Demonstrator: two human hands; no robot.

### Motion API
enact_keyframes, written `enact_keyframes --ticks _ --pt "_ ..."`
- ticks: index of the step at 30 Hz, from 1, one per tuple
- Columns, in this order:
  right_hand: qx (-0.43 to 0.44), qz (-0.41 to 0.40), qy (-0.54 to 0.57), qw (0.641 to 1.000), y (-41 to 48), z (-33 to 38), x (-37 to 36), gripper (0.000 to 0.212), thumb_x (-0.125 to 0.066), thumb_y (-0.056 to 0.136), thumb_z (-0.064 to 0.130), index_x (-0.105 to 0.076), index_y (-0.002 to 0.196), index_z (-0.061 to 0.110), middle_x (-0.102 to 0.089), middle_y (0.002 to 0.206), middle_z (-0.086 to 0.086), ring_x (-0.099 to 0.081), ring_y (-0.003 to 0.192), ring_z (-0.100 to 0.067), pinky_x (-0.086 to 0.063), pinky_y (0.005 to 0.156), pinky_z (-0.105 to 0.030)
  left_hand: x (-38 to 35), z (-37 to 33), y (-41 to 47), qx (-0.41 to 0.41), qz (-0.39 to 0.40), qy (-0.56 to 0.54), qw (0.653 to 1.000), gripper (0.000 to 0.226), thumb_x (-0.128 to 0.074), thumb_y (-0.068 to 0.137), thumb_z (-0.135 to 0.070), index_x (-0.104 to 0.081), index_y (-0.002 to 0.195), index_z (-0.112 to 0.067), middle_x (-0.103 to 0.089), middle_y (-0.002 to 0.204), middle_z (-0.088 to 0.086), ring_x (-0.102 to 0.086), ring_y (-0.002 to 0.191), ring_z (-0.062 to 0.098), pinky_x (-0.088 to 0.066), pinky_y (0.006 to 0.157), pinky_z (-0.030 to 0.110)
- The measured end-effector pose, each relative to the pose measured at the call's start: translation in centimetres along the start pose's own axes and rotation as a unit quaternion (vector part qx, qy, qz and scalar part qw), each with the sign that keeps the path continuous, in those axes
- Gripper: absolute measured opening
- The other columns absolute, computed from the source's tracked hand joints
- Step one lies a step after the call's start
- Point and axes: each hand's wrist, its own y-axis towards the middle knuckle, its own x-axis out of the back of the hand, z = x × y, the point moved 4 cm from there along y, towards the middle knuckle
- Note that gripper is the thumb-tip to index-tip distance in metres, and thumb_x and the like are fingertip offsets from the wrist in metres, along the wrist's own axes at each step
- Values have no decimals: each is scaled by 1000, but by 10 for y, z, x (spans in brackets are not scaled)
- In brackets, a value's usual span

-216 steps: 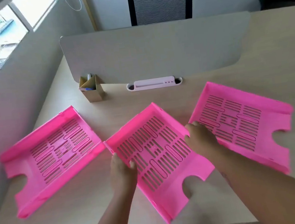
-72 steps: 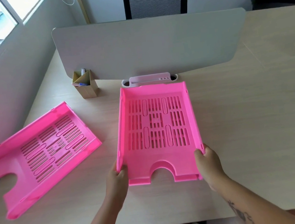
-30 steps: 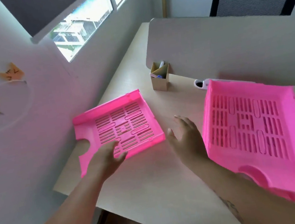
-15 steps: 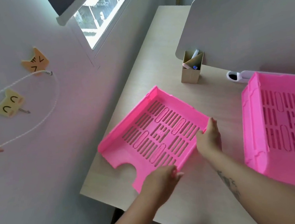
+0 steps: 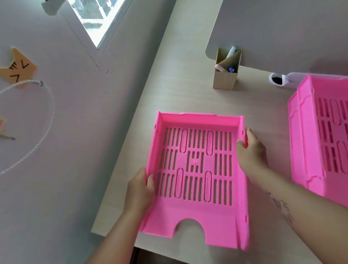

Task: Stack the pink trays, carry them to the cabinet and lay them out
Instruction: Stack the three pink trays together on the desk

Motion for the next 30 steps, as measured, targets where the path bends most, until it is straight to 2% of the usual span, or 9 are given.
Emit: enact_keyframes --ticks 4,5,7,10,12,14,17,21,30 --pt "-15 36 -28 999 -17 -16 -3 52 -34 97 11 -40 150 14 -65 126 -22 -61 63 -22 -44 54 -24 -1 -7 -5 12 -12 -35 999 19 -44 101 -11 -60 90 -13 -60 73 -4 -56 62 11 -35 48 16" --pt "-23 32 -30 999 -18 -12 0 53 -33 98 10 -39 150 13 -64 127 -22 -64 66 -24 -46 55 -26 0 -9 -3 12 -10 -34 999 19 -45 100 -11 -61 89 -13 -61 73 -3 -56 63 14 -35 48 17" --pt "-16 13 -33 999 -15 5 12 55 -34 97 9 -37 152 13 -60 136 -23 -68 94 -35 -56 75 -39 7 -21 3 -4 -13 -27 1000 20 -46 99 -12 -62 87 -14 -61 70 -2 -55 62 17 -34 48 21" --pt "16 -1 -30 999 -1 37 42 56 -33 99 11 -30 154 15 -49 148 -19 -61 118 -37 -52 97 -45 21 -54 10 -17 -24 -34 999 22 -46 99 -17 -67 94 -15 -67 75 5 -59 62 20 -42 50 27" --pt "39 -2 -16 999 6 54 67 57 -32 100 13 -25 156 18 -45 152 -15 -66 106 -33 -57 84 -43 27 -83 9 -19 -17 -47 999 25 -45 100 -22 -69 100 -14 -72 80 6 -67 64 22 -52 54 32" --pt "63 -7 10 998 12 63 95 60 -33 99 12 -23 157 21 -46 151 -13 -65 76 -21 -50 57 -31 27 -114 4 -21 -6 -79 997 28 -45 101 -26 -70 101 -14 -75 83 7 -72 67 25 -59 57 40" --pt "83 -17 33 996 19 58 142 65 -37 97 8 -21 158 24 -54 141 -14 -47 52 -10 -35 44 -25 17 -163 -14 -21 0 -97 995 29 -45 102 -24 -70 97 -11 -75 84 10 -67 57 18 -51 42 26" --pt "90 -16 48 995 31 25 213 66 -41 95 7 -23 157 18 -48 149 -13 -53 58 -7 -39 42 -21 -22 -218 -40 -18 15 -133 991 29 -47 101 -20 -69 94 -2 -74 87 19 -71 69 33 -61 64 45" --pt "45 -38 78 995 52 -90 345 65 -33 90 0 -33 153 18 -51 147 -12 -57 71 -2 -48 53 -23 -142 -314 -90 -78 20 -65 995 34 -45 98 -14 -63 77 6 -58 64 16 -50 53 25 -41 53 32"
